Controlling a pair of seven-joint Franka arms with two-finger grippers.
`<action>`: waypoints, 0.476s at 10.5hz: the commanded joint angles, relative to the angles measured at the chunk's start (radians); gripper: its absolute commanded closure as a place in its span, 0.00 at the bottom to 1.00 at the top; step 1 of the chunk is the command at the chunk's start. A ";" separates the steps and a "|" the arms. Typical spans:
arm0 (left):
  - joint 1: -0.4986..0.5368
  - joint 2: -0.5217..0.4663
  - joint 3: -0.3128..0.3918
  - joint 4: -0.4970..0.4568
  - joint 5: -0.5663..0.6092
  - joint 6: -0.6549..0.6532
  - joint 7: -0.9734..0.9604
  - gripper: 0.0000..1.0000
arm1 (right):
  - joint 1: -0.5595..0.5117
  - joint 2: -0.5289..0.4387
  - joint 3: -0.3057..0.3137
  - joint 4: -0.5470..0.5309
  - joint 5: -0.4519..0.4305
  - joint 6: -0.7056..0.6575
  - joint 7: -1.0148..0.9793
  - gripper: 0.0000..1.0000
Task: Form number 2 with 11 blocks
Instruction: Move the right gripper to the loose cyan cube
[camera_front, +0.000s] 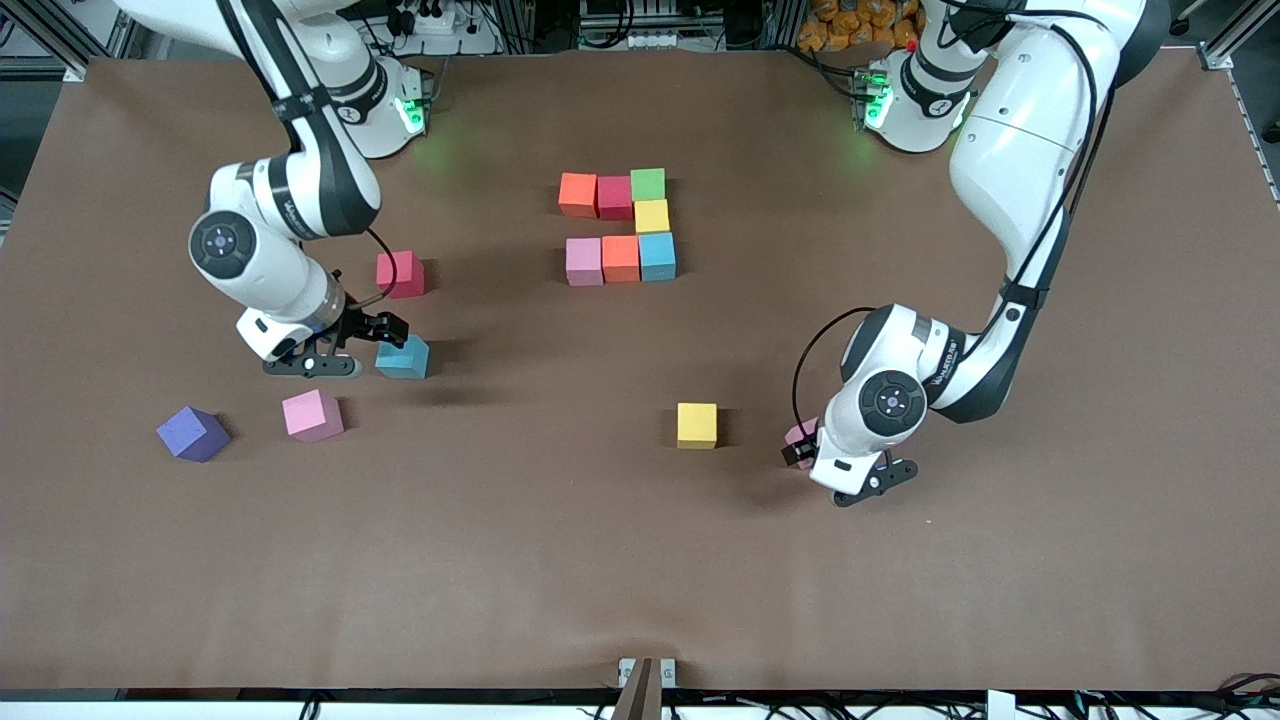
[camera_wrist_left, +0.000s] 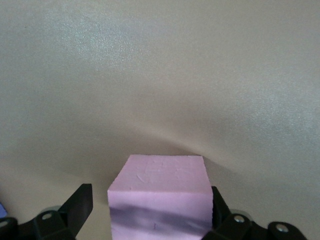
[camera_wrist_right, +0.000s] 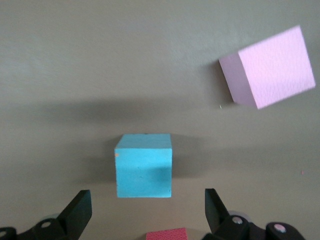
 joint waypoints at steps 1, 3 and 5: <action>0.000 0.001 -0.002 0.002 0.026 0.001 -0.016 0.00 | -0.007 0.042 0.017 0.011 0.006 -0.003 0.041 0.00; -0.001 0.003 -0.002 0.002 0.026 0.003 -0.016 0.00 | -0.004 0.060 0.017 0.011 0.006 -0.002 0.041 0.00; 0.000 0.003 -0.004 0.002 0.045 0.003 -0.018 0.00 | 0.000 0.079 0.017 0.011 0.006 0.004 0.035 0.00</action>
